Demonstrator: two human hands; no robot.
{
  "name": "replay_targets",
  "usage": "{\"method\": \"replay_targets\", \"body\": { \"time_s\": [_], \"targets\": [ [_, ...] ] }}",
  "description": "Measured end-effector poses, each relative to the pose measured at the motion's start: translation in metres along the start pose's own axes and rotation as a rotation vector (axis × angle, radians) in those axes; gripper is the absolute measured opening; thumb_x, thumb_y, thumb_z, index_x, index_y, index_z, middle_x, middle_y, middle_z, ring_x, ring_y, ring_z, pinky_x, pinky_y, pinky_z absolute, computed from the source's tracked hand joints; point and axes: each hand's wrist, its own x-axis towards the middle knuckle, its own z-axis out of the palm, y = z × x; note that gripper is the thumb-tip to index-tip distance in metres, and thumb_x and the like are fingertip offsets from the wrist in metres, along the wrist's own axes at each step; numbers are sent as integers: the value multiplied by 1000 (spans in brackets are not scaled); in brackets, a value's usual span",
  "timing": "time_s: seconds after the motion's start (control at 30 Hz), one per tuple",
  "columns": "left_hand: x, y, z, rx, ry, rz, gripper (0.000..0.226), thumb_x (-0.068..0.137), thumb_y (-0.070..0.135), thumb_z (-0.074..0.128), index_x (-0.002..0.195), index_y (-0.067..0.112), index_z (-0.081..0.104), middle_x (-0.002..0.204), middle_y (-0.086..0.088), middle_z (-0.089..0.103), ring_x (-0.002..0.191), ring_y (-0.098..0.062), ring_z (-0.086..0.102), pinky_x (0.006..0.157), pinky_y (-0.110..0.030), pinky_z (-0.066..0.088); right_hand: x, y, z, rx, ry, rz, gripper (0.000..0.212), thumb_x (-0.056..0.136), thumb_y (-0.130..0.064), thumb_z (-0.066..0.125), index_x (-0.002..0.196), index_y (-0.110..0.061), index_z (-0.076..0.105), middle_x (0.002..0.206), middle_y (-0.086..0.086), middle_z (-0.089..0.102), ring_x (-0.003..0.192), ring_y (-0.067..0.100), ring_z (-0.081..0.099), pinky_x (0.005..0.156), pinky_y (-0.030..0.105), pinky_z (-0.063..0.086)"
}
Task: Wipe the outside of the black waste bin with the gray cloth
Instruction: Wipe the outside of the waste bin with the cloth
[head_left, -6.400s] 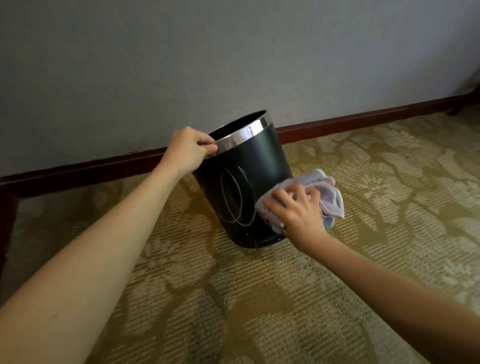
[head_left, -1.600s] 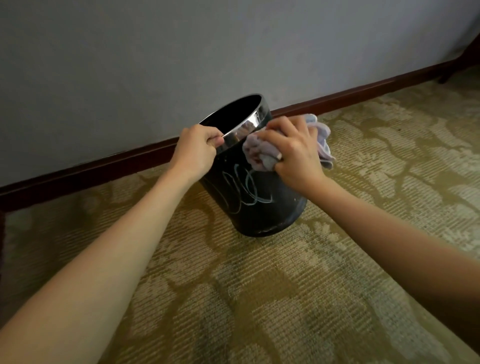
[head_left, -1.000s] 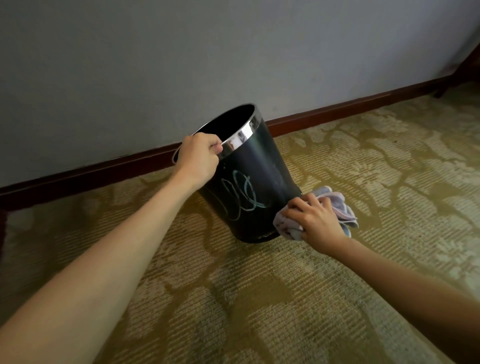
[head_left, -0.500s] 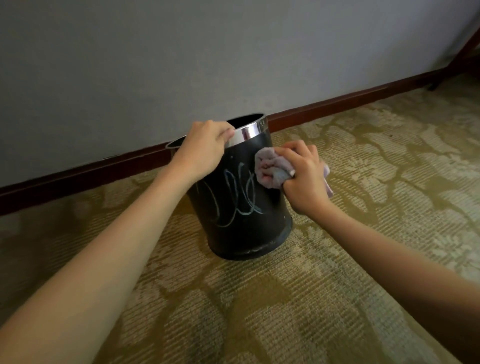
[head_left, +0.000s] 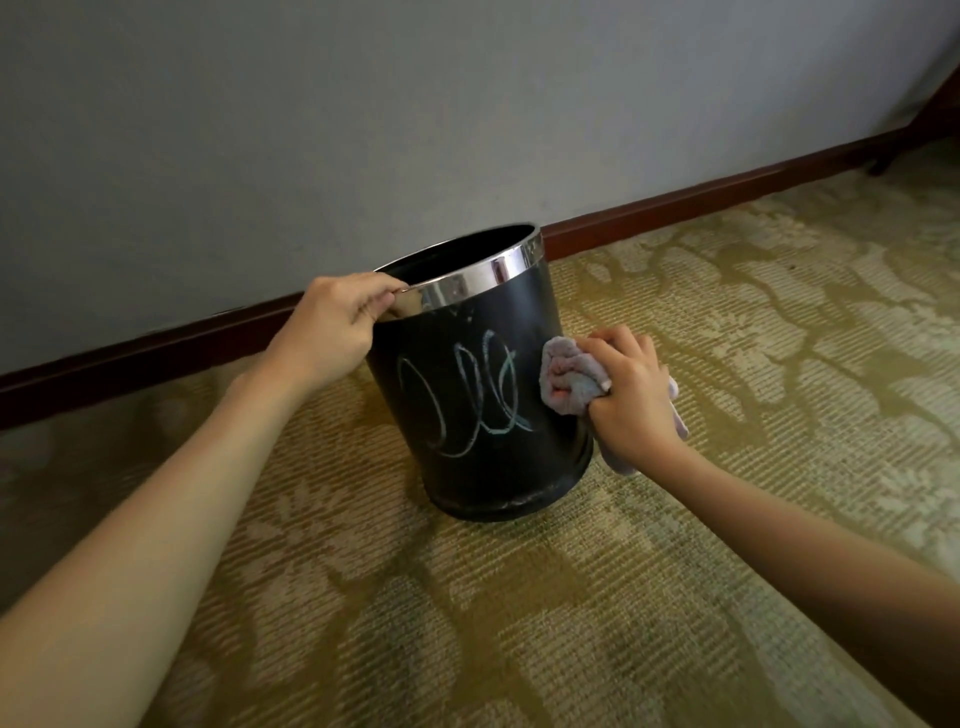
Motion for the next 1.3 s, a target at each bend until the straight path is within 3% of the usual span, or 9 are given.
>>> {"method": "replay_targets", "body": {
  "time_s": [0.13, 0.3, 0.37, 0.53, 0.67, 0.83, 0.97, 1.1, 1.3],
  "targets": [
    [2, 5, 4, -40, 17, -91, 27, 95, 9, 48, 98, 28, 67, 85, 14, 64, 85, 1, 58, 69, -18, 40, 21, -21, -13, 55, 61, -40, 50, 71, 7, 55, 115, -17, 63, 112, 1, 53, 104, 23, 41, 84, 52, 39],
    [6, 13, 8, -64, 31, -77, 37, 92, 3, 50, 87, 37, 63, 74, 24, 59, 79, 19, 55, 64, -3, 38, 50, -46, -23, -8, 192, -225, 47, 69, 3, 62, 112, -16, 65, 111, 6, 57, 102, 30, 43, 74, 40, 29],
    [6, 11, 7, -66, 29, -114, 35, 93, 7, 49, 86, 38, 64, 76, 22, 60, 79, 15, 55, 64, -9, 38, 42, -42, -18, -85, 177, -293, 47, 65, 3, 66, 109, -13, 65, 112, 10, 58, 103, 36, 44, 74, 44, 34],
    [8, 3, 8, -84, 88, -179, 29, 94, 8, 48, 92, 31, 66, 88, 7, 66, 88, -11, 60, 71, -19, 38, -22, 2, 1, -304, -47, -450, 50, 57, -12, 81, 105, -19, 69, 111, 6, 62, 104, 30, 42, 74, 47, 38],
    [11, 7, 10, -78, 62, -192, 31, 95, 9, 48, 86, 34, 64, 85, 7, 65, 84, -9, 58, 69, -22, 38, -46, 17, 0, -375, -242, -452, 42, 58, -20, 84, 97, -21, 69, 106, 2, 63, 95, 31, 52, 68, 46, 41],
    [13, 27, 19, -79, 33, -154, 29, 95, 7, 47, 88, 27, 67, 78, 16, 62, 78, 2, 57, 65, -13, 37, 9, -21, -19, -148, 63, -281, 45, 63, 4, 70, 104, -13, 69, 107, 10, 61, 98, 37, 49, 73, 42, 32],
    [15, 31, 21, -53, 43, -156, 31, 93, 4, 48, 84, 27, 66, 72, 19, 59, 71, 4, 55, 62, -12, 36, 43, -49, -25, -97, 193, -271, 42, 64, 1, 62, 104, -12, 67, 111, 12, 58, 104, 38, 46, 76, 45, 32],
    [12, 23, 15, -52, 72, -200, 35, 94, 6, 47, 81, 35, 62, 72, 23, 57, 72, 12, 54, 61, -6, 31, 8, -29, -5, -216, 105, -395, 47, 59, -3, 76, 104, -13, 67, 112, 13, 61, 107, 35, 42, 75, 51, 38],
    [11, 21, 12, -45, 82, -210, 32, 94, 8, 48, 80, 33, 63, 72, 17, 60, 73, 0, 55, 61, -16, 36, -53, 18, 7, -430, -158, -572, 42, 56, -22, 84, 95, -19, 70, 100, 5, 64, 95, 30, 48, 66, 46, 42]
  ]
}}
